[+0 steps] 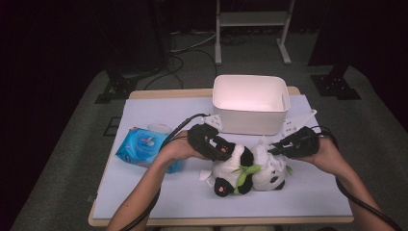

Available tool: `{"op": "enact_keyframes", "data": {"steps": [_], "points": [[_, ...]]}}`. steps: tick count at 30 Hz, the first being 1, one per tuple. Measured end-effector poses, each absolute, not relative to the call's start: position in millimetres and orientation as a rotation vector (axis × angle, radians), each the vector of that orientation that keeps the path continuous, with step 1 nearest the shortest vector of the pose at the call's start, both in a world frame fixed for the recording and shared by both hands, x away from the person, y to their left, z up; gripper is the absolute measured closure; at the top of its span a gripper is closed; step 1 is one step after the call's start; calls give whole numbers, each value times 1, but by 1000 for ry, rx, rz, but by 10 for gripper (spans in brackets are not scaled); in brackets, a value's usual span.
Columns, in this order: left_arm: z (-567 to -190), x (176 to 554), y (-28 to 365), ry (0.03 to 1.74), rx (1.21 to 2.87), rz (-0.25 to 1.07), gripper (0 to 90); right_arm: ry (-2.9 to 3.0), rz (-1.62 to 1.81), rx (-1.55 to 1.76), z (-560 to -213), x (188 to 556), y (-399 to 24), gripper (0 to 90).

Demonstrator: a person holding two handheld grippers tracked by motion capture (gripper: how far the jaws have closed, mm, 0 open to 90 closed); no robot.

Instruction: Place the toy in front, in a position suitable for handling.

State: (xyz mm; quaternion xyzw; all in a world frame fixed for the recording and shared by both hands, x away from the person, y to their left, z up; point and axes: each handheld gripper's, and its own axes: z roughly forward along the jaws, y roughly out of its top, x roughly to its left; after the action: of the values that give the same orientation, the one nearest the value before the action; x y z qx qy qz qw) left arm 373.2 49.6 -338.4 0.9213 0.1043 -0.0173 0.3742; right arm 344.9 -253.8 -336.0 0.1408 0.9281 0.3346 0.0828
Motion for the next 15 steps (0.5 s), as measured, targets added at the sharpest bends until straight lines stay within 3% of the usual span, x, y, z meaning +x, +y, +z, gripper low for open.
{"op": "enact_keyframes", "data": {"steps": [9, 15], "points": [[-328, 364, 44, 233, 2336, -72, 283, 2769, 1011, 381, -338, 332, -252, 810], [-320, 362, 42, 207, 2344, -74, 396, 2759, 1017, 362, -339, 330, -251, 810]]}}
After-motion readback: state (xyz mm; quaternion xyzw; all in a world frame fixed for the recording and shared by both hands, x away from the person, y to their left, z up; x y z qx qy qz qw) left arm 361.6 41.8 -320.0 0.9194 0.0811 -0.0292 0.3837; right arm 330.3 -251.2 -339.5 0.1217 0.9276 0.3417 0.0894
